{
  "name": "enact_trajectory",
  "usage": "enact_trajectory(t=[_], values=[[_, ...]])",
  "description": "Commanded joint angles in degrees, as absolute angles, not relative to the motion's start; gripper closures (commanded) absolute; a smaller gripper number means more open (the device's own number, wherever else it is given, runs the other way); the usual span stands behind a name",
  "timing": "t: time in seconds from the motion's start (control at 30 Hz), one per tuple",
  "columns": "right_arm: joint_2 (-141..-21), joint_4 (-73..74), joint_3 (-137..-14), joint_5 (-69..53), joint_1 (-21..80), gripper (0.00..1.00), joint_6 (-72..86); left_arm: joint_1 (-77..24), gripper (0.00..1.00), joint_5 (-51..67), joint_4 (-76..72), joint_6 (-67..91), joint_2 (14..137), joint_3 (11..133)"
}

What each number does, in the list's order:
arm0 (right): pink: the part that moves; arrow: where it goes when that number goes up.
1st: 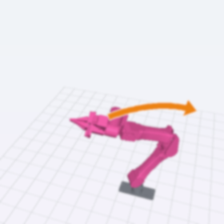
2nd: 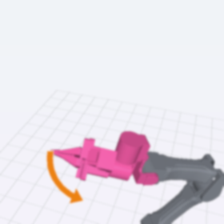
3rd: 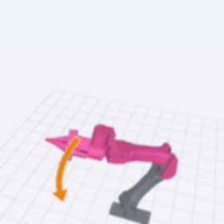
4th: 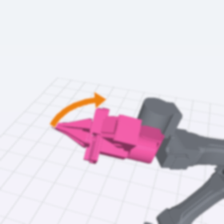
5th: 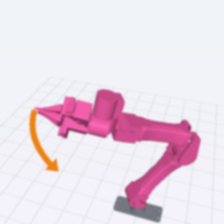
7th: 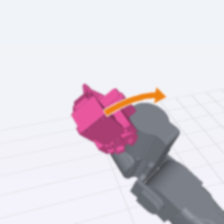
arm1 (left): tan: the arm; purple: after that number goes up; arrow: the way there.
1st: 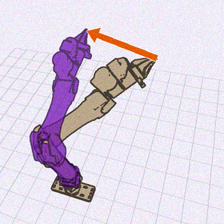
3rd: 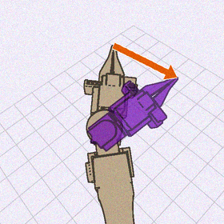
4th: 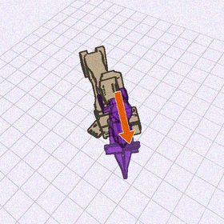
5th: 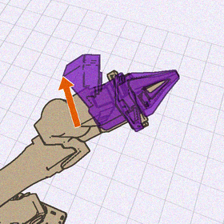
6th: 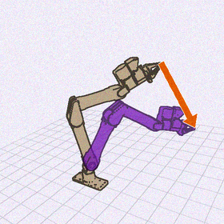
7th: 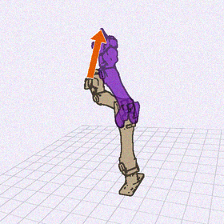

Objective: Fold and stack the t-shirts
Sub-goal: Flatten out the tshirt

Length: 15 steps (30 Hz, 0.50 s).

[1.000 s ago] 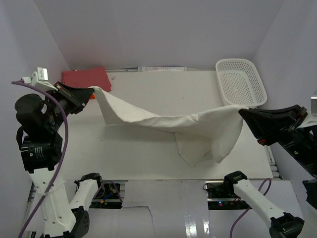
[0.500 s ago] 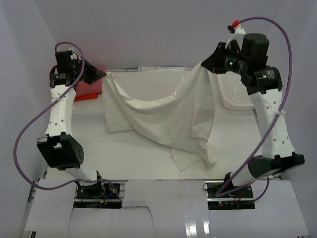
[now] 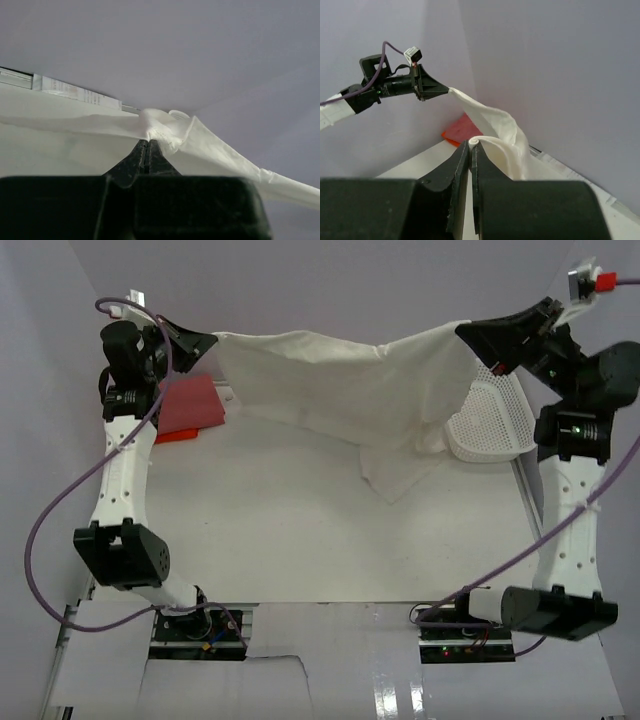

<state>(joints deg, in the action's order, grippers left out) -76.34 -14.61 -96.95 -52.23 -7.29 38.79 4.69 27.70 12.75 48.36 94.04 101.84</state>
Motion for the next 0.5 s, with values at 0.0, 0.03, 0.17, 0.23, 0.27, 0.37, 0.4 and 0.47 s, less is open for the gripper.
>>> enact_trajectory(t=[0.0, 0.03, 0.17, 0.23, 0.27, 0.37, 0.4, 0.47], values=[[-61.83, -28.89, -91.17, -58.02, -7.12, 0.92, 38.62, 4.13, 1.0, 25.32, 2.86, 42.73, 76.65, 96.68], [-60.48, -28.83, -88.01, -57.83, -6.95, 0.92, 39.63, 3.96, 1.0, 25.14, 3.94, 42.28, 74.03, 91.37], [-55.56, -40.59, -69.64, -60.99, -6.68, 0.92, 52.36, 3.61, 1.0, 29.44, 1.15, 46.22, 66.73, 74.24], [-51.43, -30.28, -66.01, -60.91, -6.68, 0.92, 47.84, 3.25, 1.0, 31.11, 2.53, 47.19, 64.08, 71.03], [-50.2, -24.49, -66.61, -59.95, -6.68, 0.92, 44.68, 3.25, 1.0, 31.64, 3.42, 47.02, 61.72, 69.8], [-45.36, -11.26, -67.07, -59.76, -6.5, 0.92, 41.56, 3.25, 1.0, 31.12, 11.22, 45.53, 57.33, 69.61], [-42.13, -9.16, -63.67, -58.98, -6.5, 0.92, 42.09, 3.25, 1.0, 29.63, 14.73, 44.83, 56.26, 69.35], [-36.43, -4.66, -58.56, -59.05, -6.5, 0.92, 44.19, 3.25, 1.0, 29.45, 21.33, 44.74, 52.32, 66.63]])
